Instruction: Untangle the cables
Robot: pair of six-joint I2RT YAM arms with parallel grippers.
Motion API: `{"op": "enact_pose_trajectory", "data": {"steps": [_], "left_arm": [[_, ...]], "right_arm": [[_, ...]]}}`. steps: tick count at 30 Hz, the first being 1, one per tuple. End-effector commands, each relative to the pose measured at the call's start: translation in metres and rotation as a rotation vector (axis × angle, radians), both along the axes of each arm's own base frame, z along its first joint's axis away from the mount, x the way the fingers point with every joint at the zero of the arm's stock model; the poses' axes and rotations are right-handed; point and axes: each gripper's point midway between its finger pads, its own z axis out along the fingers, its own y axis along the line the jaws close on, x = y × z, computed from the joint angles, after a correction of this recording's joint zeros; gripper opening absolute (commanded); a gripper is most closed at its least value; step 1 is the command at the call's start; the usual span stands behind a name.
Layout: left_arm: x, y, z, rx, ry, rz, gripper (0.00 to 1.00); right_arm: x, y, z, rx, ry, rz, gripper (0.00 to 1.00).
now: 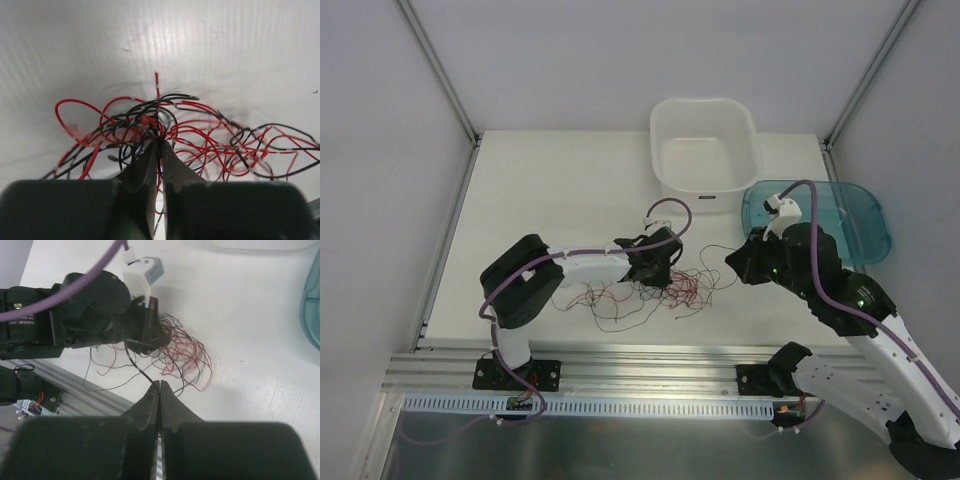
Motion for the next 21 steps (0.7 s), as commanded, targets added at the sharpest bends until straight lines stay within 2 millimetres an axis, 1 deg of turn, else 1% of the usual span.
{"op": "enact_pose_trajectory", "data": {"steps": [1, 2, 3, 4, 5, 6, 7, 8, 9, 10, 11, 12, 13, 15, 16, 19, 20, 21], "left_arm": [[0.010, 0.059, -0.018, 0.099, 0.026, 0.156, 0.00], [0.013, 0.066, -0.013, 0.089, 0.022, 0.179, 0.00], [0.021, 0.082, -0.013, 0.095, 0.025, 0.223, 0.00], [0.019, 0.097, -0.018, 0.115, 0.038, 0.242, 0.00], [0.023, 0.105, -0.010, 0.101, 0.023, 0.263, 0.00], [0.026, 0.115, -0.009, 0.105, 0.021, 0.285, 0.00], [0.030, 0.134, -0.005, 0.109, 0.018, 0.324, 0.00], [0.033, 0.144, -0.003, 0.114, 0.011, 0.339, 0.00], [0.035, 0.153, 0.000, 0.116, 0.006, 0.355, 0.00], [0.035, 0.172, -0.002, 0.132, 0.014, 0.394, 0.00], [0.038, 0.181, 0.007, 0.125, -0.009, 0.407, 0.00], [0.039, 0.191, 0.008, 0.130, -0.011, 0.426, 0.00], [0.040, 0.209, 0.010, 0.133, -0.013, 0.472, 0.00], [0.038, 0.230, 0.007, 0.151, -0.004, 0.513, 0.00], [0.041, 0.245, 0.008, 0.152, -0.004, 0.557, 0.00], [0.037, 0.268, 0.003, 0.169, 0.026, 0.611, 0.00], [0.038, 0.279, 0.002, 0.174, 0.036, 0.642, 0.00], [0.038, 0.284, 0.001, 0.182, 0.039, 0.654, 0.00]], "right_arm": [[-0.004, -0.025, 0.024, -0.032, -0.067, -0.062, 0.00], [-0.005, -0.030, 0.027, -0.044, -0.075, -0.073, 0.01], [-0.005, -0.037, 0.037, -0.053, -0.104, -0.091, 0.01], [-0.009, -0.043, 0.038, -0.072, -0.100, -0.102, 0.01], [-0.010, -0.048, 0.041, -0.080, -0.109, -0.111, 0.01], [-0.010, -0.055, 0.046, -0.097, -0.127, -0.128, 0.01], [-0.013, -0.060, 0.054, -0.098, -0.142, -0.137, 0.01], [-0.014, -0.065, 0.058, -0.108, -0.153, -0.145, 0.01], [-0.014, -0.074, 0.063, -0.123, -0.173, -0.175, 0.01], [-0.016, -0.082, 0.069, -0.142, -0.186, -0.189, 0.01], [-0.017, -0.087, 0.073, -0.157, -0.201, -0.203, 0.00], [-0.016, -0.095, 0.076, -0.176, -0.210, -0.235, 0.01], [-0.018, -0.100, 0.080, -0.190, -0.220, -0.237, 0.01], [-0.021, -0.102, 0.085, -0.180, -0.226, -0.236, 0.01], [-0.022, -0.101, 0.088, -0.167, -0.235, -0.228, 0.01], [-0.026, -0.092, 0.098, -0.107, -0.255, -0.193, 0.01], [-0.026, -0.089, 0.099, -0.096, -0.258, -0.180, 0.01], [-0.026, -0.084, 0.100, -0.083, -0.256, -0.157, 0.01]]}}
